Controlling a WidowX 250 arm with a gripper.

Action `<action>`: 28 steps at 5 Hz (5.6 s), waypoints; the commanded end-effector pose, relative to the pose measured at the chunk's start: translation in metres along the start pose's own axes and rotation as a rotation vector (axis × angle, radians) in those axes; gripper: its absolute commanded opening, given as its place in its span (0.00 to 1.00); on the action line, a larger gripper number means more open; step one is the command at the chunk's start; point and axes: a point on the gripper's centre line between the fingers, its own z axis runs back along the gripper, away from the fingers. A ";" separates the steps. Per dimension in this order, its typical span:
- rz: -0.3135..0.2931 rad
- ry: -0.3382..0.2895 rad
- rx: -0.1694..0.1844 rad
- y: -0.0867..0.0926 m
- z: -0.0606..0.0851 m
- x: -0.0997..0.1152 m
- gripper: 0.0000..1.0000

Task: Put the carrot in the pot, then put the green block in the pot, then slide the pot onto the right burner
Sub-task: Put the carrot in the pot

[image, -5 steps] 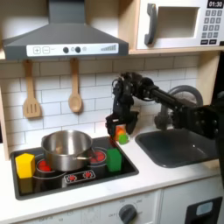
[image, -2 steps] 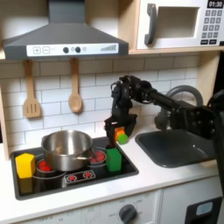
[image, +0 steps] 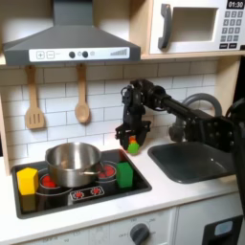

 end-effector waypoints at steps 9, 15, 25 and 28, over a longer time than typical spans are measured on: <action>0.036 -0.103 -0.034 0.020 0.078 -0.040 0.00; 0.159 -0.147 0.005 0.082 0.110 -0.060 0.00; 0.317 -0.053 0.098 0.157 0.074 -0.045 0.00; 0.295 -0.024 0.119 0.161 0.048 -0.056 0.00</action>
